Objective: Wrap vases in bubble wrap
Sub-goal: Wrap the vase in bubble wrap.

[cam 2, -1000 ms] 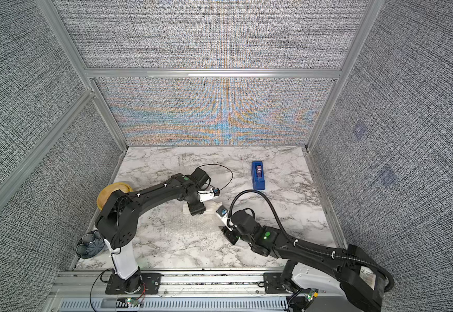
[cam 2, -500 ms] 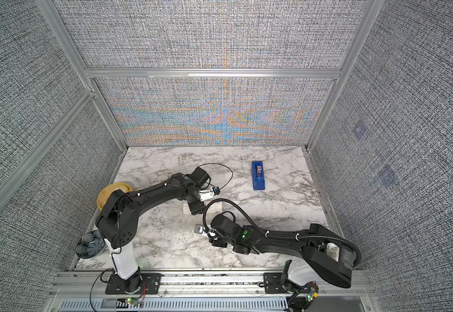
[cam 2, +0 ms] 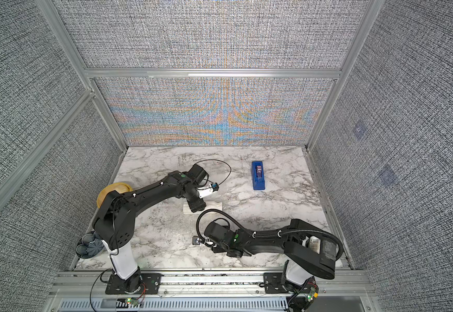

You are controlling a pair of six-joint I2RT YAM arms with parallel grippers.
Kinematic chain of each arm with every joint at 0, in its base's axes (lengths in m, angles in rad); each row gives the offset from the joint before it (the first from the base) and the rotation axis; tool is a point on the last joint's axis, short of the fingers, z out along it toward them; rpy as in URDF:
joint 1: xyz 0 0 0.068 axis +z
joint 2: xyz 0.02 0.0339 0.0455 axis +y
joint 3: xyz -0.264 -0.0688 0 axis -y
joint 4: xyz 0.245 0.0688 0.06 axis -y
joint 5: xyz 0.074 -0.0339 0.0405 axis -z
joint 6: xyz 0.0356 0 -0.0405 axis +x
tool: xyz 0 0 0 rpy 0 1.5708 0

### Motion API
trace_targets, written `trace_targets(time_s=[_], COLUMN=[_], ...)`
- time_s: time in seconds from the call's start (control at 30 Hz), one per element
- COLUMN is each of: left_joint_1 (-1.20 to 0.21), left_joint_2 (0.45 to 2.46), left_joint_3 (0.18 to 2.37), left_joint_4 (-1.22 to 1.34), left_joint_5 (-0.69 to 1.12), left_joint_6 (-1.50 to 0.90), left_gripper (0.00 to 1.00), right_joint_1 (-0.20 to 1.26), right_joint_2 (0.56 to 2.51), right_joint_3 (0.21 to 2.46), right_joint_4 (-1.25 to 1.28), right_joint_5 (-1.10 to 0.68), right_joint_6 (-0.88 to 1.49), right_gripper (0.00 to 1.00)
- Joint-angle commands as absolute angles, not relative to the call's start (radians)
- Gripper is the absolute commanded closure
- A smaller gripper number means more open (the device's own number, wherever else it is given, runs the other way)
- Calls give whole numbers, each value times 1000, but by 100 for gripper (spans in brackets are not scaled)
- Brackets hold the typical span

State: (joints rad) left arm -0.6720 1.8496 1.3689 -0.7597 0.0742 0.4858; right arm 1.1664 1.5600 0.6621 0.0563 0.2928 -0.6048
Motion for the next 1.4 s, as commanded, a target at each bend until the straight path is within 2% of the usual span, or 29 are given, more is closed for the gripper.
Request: trace_targets(time_s=[0.0, 0.23, 0.5, 0.67, 0.87, 1.07, 1.37], left_joint_1=[-669, -660, -653, -652, -652, -651, -641], left_joint_2=[1857, 1881, 1880, 1873, 1840, 1827, 1830], left_joint_3=[1373, 1384, 1383, 1389, 1401, 1392, 1366], left_joint_4=[-772, -788, -790, -792, -813, -797, -737], left_joint_5=[75, 63, 60, 83, 118, 74, -46], left_joint_6=[477, 469, 463, 461, 452, 439, 416], left_gripper=[32, 36, 38, 37, 34, 33, 39], right_joint_1=[1172, 1175, 1177, 1180, 1181, 1177, 1112], right_joint_2=[1587, 1654, 1629, 1620, 1581, 1536, 1500], right_joint_3=[656, 650, 617, 619, 601, 582, 645], right_joint_4=[102, 207, 283, 279, 287, 288, 258], right_joint_5=[410, 479, 492, 493, 507, 514, 476], right_joint_6=[-655, -714, -753, -747, -719, -657, -570], right_gripper=[49, 54, 86, 100, 100, 100, 100])
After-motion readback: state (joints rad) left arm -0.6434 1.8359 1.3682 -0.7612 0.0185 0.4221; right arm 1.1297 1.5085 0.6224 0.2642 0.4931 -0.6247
